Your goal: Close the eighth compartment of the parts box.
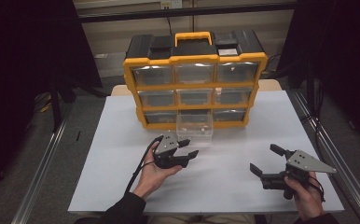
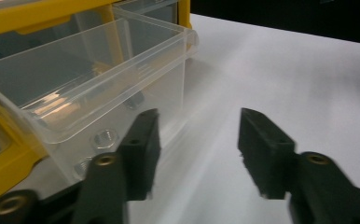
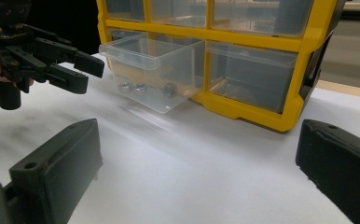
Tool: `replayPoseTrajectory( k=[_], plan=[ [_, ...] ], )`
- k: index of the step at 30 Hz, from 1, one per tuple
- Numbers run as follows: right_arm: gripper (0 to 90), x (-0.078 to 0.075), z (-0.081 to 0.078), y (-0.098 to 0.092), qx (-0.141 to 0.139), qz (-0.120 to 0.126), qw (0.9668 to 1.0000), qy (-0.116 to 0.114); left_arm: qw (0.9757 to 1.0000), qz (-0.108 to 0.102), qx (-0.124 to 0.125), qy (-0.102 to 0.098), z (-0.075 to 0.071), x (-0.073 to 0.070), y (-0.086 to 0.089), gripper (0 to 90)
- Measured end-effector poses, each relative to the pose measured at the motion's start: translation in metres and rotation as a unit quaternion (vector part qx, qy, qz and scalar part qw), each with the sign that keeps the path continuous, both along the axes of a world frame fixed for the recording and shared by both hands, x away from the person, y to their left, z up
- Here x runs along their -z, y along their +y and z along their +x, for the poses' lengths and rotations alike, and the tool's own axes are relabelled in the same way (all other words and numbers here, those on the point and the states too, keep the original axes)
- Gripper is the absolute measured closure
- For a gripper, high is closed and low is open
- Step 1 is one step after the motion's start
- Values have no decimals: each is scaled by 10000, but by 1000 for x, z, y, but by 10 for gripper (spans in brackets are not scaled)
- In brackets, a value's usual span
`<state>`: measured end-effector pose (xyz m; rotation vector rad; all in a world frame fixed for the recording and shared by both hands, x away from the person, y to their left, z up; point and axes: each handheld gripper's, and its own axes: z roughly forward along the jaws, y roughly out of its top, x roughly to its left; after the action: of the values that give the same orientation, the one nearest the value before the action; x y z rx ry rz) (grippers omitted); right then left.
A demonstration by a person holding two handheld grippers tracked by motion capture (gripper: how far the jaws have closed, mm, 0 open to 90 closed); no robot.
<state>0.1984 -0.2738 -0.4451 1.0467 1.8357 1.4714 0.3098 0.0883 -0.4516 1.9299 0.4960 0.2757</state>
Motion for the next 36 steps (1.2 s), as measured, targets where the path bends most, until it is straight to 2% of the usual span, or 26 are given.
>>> replayPoseTrajectory(
  k=[3,5,7,8,14,18,19,20,21,22,26,27,28,29,30,31,32,33,34,35,36],
  plan=[
    [3,0,0,0,7,-1,10000,-13,9999,90,20,-56,1,0,0,597],
    [3,0,0,0,6,2,10000,3,10000,-18,15,-43,3,2,-1,643],
    [3,0,0,0,6,2,10000,6,9999,70,74,-71,5,3,0,698],
    [3,0,0,0,3,1,10000,7,10000,38,61,-36,6,4,-1,728],
    [3,0,0,0,8,5,10000,7,9999,26,-71,-72,10,7,-3,796],
    [3,0,0,0,4,-3,10000,2,9999,-23,-117,-22,14,9,-2,882],
    [3,0,0,0,14,-1,10000,-4,9995,52,-302,-61,13,8,-3,897],
    [3,0,0,0,23,5,10000,-4,9994,40,-317,-92,14,9,-3,900],
    [3,0,0,0,22,5,10000,-4,9998,-76,-148,-62,16,10,-3,900],
    [3,0,0,0,24,7,10000,-6,9998,-29,-161,-123,17,10,-3,900],
    [3,0,0,0,10,2,10000,-9,9998,-39,-164,-120,19,12,-4,900],
    [3,0,0,0,7,-1,10000,-11,9993,66,-333,-161,18,11,-5,900],
    [3,0,0,0,6,-1,10000,-12,9997,-38,-214,-117,20,13,-6,900],
    [3,0,0,0,7,-1,10000,-12,9996,46,-184,-185,22,12,-4,900],
    [3,0,0,0,7,-1,10000,-13,9998,-11,-191,-102,23,13,-6,900],
    [3,0,0,0,8,-2,10000,-14,9991,121,-366,-158,22,13,-6,900],
    [3,0,0,0,7,-1,10000,-13,9996,39,-222,-155,25,14,-5,900],
    [3,0,0,0,4,-1,10000,-14,9991,114,-385,-118,24,14,-7,900],
    [3,0,0,0,-2,8,10000,-18,9995,27,-318,-67,25,15,-7,900],
    [3,0,0,0,2,-3,10000,2,9992,73,-387,-83,25,15,-7,900],
    [3,0,0,0,6,9,10000,-5,9996,6,-267,-46,27,16,-7,900]
  ],
)
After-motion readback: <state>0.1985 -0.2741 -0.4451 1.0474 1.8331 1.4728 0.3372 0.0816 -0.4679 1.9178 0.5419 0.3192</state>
